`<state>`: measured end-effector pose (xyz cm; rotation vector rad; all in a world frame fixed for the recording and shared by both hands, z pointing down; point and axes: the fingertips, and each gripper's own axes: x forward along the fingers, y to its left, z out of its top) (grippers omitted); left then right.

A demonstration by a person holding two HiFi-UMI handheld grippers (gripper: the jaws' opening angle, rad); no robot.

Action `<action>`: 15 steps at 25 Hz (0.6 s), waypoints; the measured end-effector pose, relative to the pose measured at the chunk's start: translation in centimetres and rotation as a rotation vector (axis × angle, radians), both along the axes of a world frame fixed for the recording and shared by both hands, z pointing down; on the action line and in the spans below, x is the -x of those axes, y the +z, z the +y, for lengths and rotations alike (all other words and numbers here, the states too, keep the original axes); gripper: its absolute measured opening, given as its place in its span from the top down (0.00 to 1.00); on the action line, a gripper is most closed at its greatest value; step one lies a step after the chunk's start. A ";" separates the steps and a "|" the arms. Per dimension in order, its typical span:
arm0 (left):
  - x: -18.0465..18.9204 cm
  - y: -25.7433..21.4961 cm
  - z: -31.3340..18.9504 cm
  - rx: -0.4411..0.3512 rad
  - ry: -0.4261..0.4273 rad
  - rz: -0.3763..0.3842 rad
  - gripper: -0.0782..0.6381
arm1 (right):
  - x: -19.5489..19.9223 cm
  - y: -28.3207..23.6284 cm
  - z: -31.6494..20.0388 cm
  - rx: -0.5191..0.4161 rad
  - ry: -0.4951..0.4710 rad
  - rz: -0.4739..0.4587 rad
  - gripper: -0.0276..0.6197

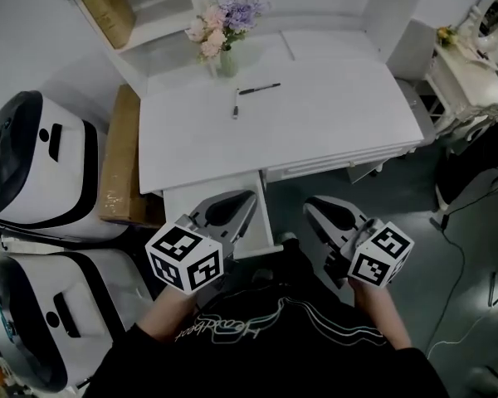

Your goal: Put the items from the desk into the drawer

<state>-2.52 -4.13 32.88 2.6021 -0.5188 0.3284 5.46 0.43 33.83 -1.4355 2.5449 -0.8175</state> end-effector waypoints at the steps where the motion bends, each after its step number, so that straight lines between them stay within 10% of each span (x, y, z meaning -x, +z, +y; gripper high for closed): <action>1: -0.3 0.2 -0.9 0.001 -0.016 -0.011 0.86 | -0.6 0.2 -0.7 0.005 -0.005 -0.004 0.86; 15: -6.5 5.3 -17.8 -0.056 -0.224 -0.215 0.78 | -9.4 3.9 -13.2 0.089 -0.096 -0.034 0.86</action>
